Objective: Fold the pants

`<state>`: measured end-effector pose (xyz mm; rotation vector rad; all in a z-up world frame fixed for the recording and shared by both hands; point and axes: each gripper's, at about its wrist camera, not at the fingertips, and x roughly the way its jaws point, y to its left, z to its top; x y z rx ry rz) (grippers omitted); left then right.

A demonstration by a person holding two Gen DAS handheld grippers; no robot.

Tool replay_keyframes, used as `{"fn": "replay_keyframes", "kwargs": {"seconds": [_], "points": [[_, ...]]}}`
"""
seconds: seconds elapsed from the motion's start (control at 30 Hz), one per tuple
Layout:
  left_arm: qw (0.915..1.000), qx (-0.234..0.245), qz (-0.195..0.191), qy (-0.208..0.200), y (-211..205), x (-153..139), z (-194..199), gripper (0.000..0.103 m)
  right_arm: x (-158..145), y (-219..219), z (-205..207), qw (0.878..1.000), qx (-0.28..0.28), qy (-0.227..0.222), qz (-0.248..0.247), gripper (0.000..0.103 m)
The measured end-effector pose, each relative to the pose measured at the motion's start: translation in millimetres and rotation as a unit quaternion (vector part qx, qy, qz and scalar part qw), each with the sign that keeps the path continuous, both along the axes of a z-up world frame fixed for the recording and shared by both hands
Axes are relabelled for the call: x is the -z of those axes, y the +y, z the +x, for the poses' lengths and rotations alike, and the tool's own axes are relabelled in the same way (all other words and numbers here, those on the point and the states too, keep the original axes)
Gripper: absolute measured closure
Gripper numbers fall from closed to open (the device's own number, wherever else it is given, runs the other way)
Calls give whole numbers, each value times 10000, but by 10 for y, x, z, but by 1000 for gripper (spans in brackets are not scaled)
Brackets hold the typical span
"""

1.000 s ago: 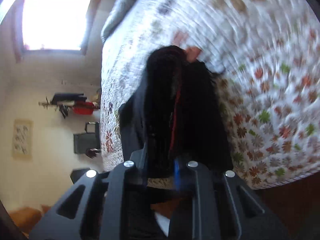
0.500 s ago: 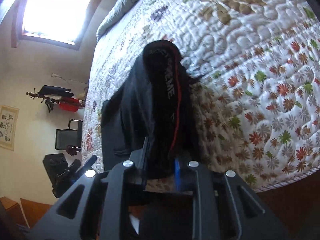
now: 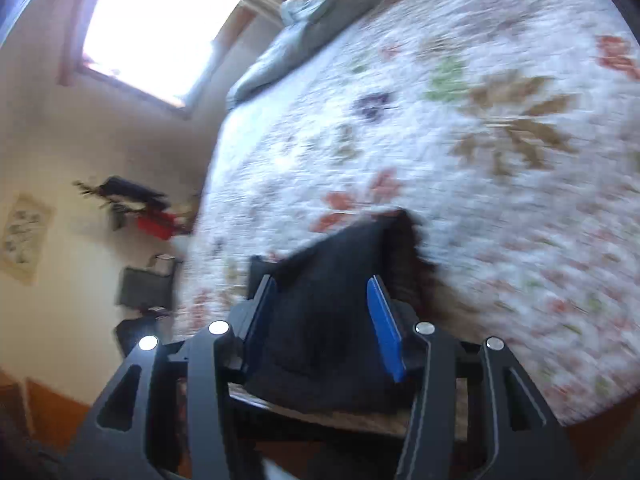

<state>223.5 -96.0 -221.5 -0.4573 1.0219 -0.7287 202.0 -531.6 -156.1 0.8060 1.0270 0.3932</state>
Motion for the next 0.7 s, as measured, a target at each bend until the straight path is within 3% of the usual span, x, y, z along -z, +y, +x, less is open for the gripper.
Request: {"fn": "replay_keyframes", "kwargs": {"seconds": [0.13, 0.2, 0.27, 0.37, 0.43, 0.53, 0.7], "points": [[9990, -177, -211, 354, 29, 209, 540, 26, 423, 126, 482, 9983, -251, 298, 443, 67], [9973, -297, -54, 667, 36, 404, 739, 29, 623, 67, 607, 9982, -165, 493, 307, 93], [9964, -275, -82, 797, 56, 544, 815, 31, 835, -72, 658, 9973, -37, 658, 331, 103], [9962, -224, -190, 817, 95, 626, 844, 34, 1042, -270, 609, 9941, 90, 721, 804, 103], [9960, -219, -253, 831, 144, 597, 827, 34, 953, -271, 553, 9950, 5, 595, 796, 102], [9963, -315, -371, 706, 252, 428, 738, 30, 678, -293, 386, 9950, 41, 323, 941, 88], [9947, -184, -883, 498, 356, 130, 253, 25, 297, -96, -134, 9936, -370, 24, 1066, 85]]}}
